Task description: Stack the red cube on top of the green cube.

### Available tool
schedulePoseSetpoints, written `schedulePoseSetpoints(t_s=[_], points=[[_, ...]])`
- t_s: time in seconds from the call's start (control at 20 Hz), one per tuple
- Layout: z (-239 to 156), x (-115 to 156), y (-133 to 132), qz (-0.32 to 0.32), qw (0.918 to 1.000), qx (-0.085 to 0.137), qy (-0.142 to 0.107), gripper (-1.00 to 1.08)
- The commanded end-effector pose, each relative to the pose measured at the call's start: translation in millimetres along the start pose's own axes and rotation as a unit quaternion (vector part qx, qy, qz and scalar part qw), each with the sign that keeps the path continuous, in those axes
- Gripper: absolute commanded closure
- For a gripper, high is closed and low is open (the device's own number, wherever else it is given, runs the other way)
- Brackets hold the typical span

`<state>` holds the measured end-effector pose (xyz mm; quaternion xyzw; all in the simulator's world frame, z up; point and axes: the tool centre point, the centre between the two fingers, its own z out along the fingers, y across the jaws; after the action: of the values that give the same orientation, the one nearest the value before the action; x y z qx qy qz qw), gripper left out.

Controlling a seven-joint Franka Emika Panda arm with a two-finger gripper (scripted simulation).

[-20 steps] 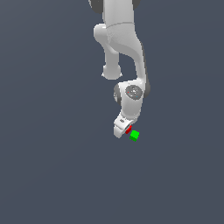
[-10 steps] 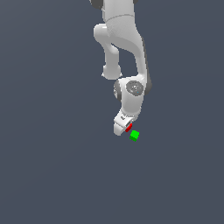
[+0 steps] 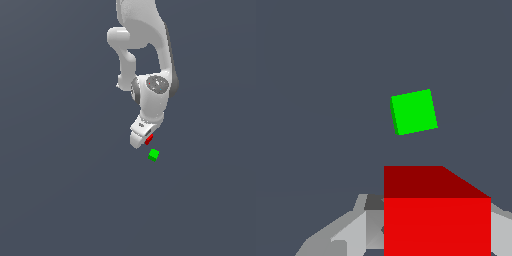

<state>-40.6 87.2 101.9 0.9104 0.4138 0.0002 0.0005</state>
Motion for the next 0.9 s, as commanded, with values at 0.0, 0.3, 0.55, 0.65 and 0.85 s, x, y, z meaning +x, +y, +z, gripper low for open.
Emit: schedulePoseSetpoints(t_s=[0.0, 0.3, 0.55, 0.65, 0.85], points=[[-10, 0, 0, 0.0, 1.0, 0.001, 0.0, 1.08], [-14, 0, 0, 0.0, 1.0, 0.0, 0.0, 1.08], [-8, 7, 1, 0.0, 1.0, 0.0, 0.0, 1.08], [-4, 12, 2, 0.0, 1.0, 0.0, 0.0, 1.08], [9, 27, 4, 0.0, 1.0, 0.0, 0.0, 1.08]])
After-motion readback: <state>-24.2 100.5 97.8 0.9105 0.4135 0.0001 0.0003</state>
